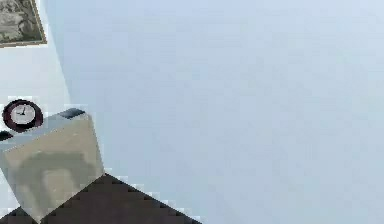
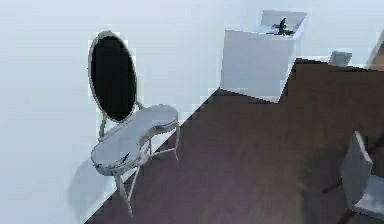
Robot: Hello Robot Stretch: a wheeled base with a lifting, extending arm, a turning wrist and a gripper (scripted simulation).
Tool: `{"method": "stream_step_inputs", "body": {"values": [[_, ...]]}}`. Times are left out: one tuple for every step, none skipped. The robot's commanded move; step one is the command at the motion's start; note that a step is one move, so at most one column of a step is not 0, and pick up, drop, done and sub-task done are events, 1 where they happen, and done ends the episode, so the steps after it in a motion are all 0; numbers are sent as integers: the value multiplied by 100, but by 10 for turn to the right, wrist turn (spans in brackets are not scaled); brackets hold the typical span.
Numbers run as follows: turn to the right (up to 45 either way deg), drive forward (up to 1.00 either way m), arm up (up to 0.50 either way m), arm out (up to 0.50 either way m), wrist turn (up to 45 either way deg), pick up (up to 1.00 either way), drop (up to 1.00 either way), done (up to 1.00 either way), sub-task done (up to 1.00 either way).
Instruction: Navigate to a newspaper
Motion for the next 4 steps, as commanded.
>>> {"method": "stream_step_inputs", "body": {"values": [[-450, 0, 0, 0, 0, 0, 0, 0, 0], [-300, 0, 0, 0, 0, 0, 0, 0, 0], [0, 100, 0, 0, 0, 0, 0, 0, 0], [-30, 0, 0, 0, 0, 0, 0, 0, 0]]}}
